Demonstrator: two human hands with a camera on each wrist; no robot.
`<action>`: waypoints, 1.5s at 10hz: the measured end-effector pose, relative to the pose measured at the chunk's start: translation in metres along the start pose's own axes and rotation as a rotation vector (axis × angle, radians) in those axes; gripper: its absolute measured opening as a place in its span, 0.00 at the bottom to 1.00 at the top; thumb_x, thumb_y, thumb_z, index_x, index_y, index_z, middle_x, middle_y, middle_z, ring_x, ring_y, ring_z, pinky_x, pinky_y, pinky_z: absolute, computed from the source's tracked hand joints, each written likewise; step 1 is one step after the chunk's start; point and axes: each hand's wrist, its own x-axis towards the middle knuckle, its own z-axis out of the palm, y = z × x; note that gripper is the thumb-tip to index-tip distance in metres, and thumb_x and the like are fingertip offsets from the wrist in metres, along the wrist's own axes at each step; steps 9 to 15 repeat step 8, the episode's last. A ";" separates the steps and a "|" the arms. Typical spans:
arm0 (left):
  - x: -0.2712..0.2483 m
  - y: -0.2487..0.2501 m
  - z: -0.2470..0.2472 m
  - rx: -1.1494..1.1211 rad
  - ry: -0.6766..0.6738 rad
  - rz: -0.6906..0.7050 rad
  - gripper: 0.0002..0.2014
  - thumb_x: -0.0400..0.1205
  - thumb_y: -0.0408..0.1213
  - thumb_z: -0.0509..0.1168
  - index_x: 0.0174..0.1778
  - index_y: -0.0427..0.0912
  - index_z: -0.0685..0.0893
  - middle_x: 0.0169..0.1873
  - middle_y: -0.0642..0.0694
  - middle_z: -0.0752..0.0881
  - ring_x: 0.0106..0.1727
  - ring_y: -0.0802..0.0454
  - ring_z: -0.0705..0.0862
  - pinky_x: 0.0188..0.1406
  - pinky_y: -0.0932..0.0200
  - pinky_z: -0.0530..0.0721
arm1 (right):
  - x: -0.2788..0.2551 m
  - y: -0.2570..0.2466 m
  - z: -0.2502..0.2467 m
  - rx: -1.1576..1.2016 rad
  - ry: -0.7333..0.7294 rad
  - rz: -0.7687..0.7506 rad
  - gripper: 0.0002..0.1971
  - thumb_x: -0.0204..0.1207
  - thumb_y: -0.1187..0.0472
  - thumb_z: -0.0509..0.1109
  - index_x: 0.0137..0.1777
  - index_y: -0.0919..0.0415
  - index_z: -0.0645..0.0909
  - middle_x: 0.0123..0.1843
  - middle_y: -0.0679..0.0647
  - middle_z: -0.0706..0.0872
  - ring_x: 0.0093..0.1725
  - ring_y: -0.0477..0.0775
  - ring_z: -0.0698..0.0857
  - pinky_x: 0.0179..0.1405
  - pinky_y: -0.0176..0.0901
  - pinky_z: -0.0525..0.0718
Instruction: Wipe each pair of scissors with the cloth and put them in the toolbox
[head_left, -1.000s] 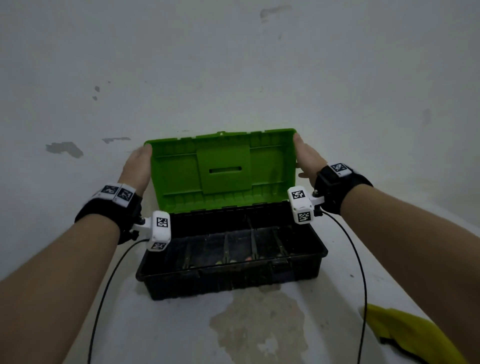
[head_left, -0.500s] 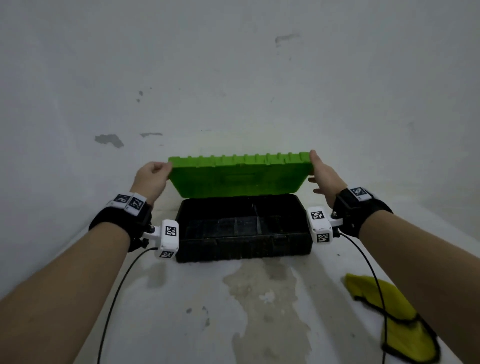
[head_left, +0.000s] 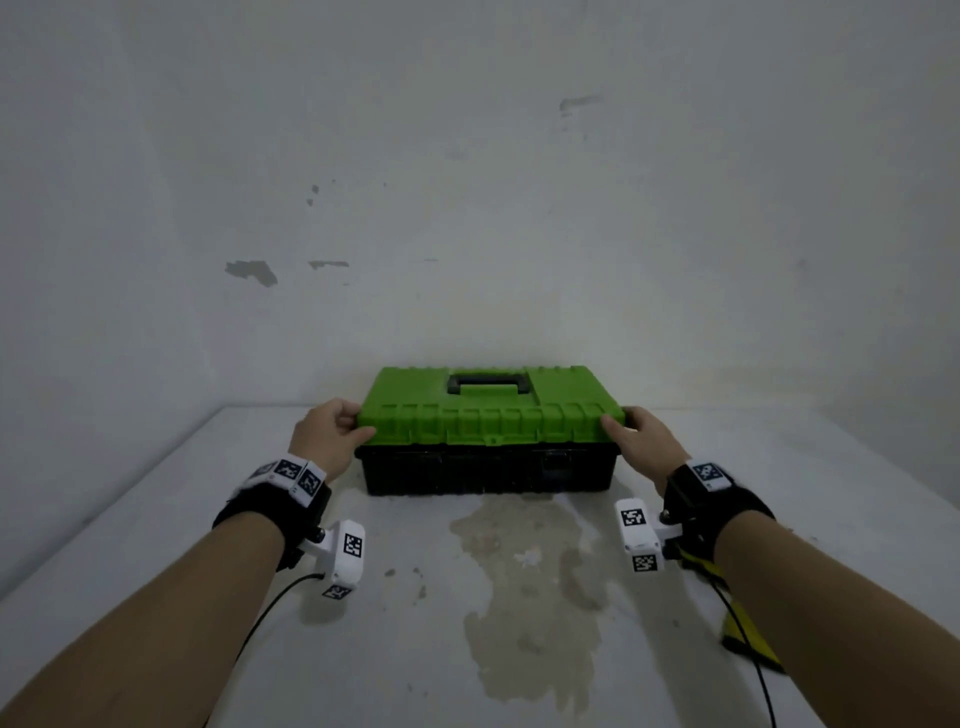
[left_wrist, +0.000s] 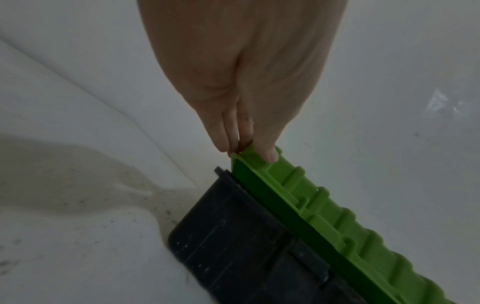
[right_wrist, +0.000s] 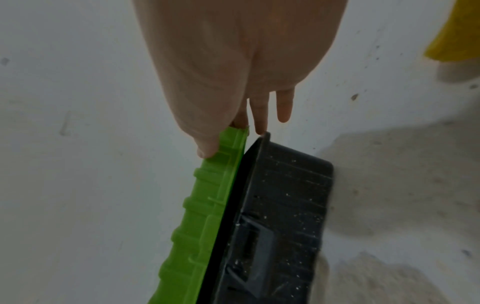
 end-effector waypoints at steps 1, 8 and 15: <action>-0.007 -0.008 0.006 0.034 0.030 0.010 0.13 0.76 0.34 0.79 0.54 0.37 0.87 0.49 0.39 0.90 0.50 0.44 0.86 0.54 0.58 0.79 | -0.005 0.009 0.003 -0.103 -0.010 -0.010 0.22 0.82 0.52 0.67 0.71 0.62 0.74 0.67 0.61 0.83 0.60 0.58 0.83 0.63 0.55 0.81; -0.057 -0.001 -0.004 0.077 -0.104 0.091 0.23 0.87 0.36 0.66 0.78 0.39 0.75 0.71 0.37 0.82 0.71 0.40 0.81 0.64 0.55 0.76 | -0.043 0.001 0.013 -0.541 0.092 -0.150 0.25 0.83 0.51 0.62 0.80 0.53 0.68 0.77 0.60 0.67 0.68 0.64 0.77 0.62 0.56 0.81; -0.057 -0.001 -0.004 0.077 -0.104 0.091 0.23 0.87 0.36 0.66 0.78 0.39 0.75 0.71 0.37 0.82 0.71 0.40 0.81 0.64 0.55 0.76 | -0.043 0.001 0.013 -0.541 0.092 -0.150 0.25 0.83 0.51 0.62 0.80 0.53 0.68 0.77 0.60 0.67 0.68 0.64 0.77 0.62 0.56 0.81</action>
